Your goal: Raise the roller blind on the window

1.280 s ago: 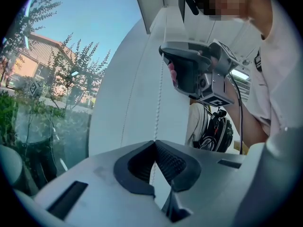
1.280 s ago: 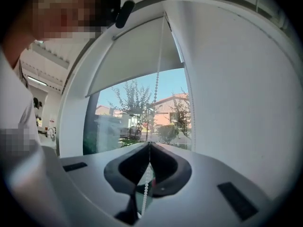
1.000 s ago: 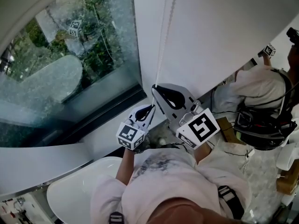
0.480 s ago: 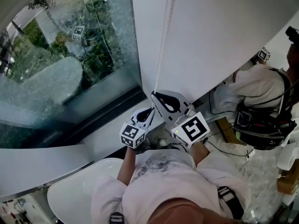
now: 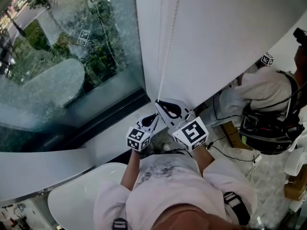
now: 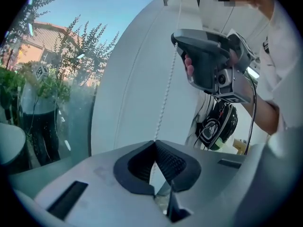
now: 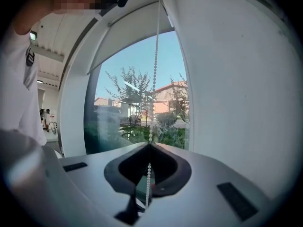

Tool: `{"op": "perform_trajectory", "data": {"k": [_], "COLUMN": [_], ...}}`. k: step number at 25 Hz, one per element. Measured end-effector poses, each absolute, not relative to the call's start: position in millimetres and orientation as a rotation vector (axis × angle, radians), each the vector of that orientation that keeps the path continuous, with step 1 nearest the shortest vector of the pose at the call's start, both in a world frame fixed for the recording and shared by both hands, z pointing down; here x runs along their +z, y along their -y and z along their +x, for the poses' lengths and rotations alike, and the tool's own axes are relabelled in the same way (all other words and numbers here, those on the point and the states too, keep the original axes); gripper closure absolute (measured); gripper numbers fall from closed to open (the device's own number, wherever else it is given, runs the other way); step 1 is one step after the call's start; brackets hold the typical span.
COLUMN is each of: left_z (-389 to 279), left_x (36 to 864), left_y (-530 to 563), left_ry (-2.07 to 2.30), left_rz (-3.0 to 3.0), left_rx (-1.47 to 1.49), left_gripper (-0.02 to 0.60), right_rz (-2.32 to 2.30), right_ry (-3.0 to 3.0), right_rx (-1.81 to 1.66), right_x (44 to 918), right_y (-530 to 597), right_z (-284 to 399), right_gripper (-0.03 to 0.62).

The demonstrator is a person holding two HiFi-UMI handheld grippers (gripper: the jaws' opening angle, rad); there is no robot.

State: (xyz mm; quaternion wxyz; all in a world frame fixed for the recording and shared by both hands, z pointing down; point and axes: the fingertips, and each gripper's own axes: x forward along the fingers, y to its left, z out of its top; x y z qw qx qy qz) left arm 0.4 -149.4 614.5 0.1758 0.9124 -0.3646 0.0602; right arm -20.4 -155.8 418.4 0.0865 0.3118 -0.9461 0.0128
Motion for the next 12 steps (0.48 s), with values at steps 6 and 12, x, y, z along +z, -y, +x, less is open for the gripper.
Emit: {"op": "perform_trajectory", "data": {"k": [6, 12], "left_z": [4, 5], "left_x": [633, 654], "left_y": [144, 143], "left_ry": [1.017, 1.004], "left_rz": [2.556, 2.528], "left_rx": [0.21, 0.253], "left_gripper": [0.574, 0.574], "right_rz": [0.912, 0.897], "right_ry": [2.791, 2.756], "right_rx": [0.077, 0.105], "right_x": [436, 458], "right_y": [151, 152], "right_z": [-19, -17], "right_gripper": [0.533, 0.533]}}
